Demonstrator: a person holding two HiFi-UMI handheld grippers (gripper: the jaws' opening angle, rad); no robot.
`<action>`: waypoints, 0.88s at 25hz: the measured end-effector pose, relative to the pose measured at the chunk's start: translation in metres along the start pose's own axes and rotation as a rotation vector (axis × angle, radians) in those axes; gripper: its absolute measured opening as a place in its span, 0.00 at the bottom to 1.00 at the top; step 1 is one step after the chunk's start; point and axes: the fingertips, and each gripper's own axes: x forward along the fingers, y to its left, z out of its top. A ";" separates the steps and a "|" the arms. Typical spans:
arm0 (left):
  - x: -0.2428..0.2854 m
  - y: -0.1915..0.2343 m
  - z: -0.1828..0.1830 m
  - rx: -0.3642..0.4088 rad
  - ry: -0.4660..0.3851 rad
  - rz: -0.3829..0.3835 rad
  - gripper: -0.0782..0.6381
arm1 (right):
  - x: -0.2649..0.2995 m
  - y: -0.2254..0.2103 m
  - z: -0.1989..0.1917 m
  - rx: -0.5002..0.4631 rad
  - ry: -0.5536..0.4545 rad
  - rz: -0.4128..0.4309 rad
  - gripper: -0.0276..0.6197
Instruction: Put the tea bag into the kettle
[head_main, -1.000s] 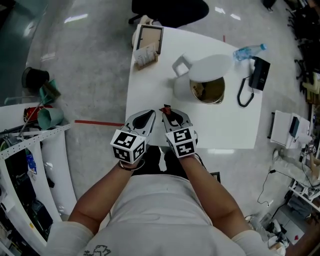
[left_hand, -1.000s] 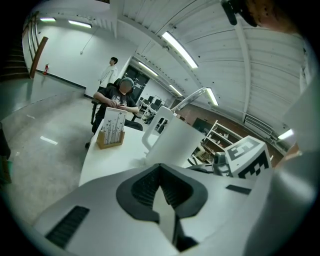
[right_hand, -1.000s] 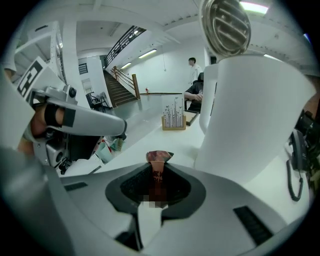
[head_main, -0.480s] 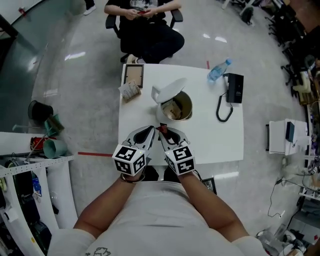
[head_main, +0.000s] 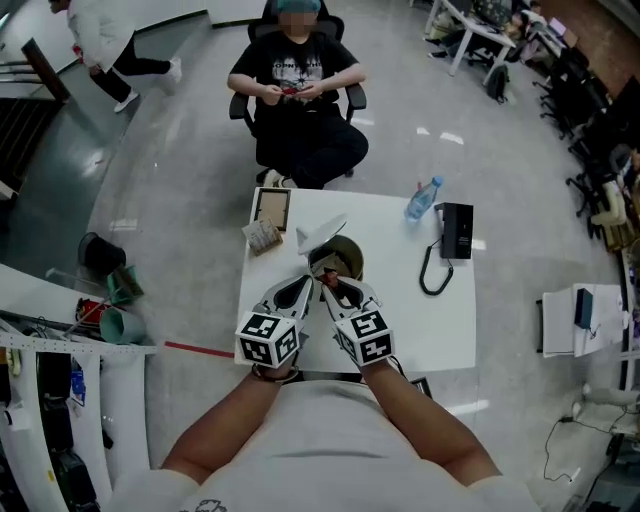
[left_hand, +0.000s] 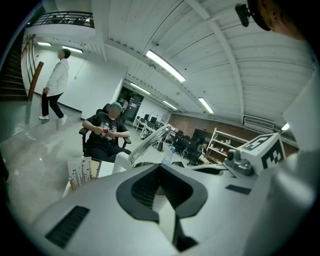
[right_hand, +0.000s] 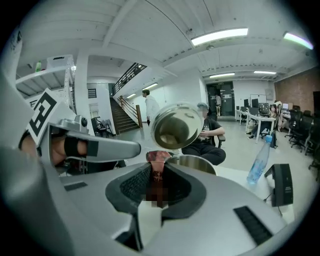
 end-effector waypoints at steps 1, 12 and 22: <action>0.002 -0.004 0.000 -0.001 0.001 0.003 0.12 | -0.001 -0.005 0.004 -0.007 -0.006 -0.003 0.16; 0.034 -0.008 0.012 0.013 0.003 0.030 0.12 | 0.015 -0.039 0.025 -0.051 -0.019 0.003 0.16; 0.042 -0.002 0.012 -0.004 0.011 0.033 0.12 | 0.023 -0.050 0.026 -0.059 -0.008 -0.006 0.18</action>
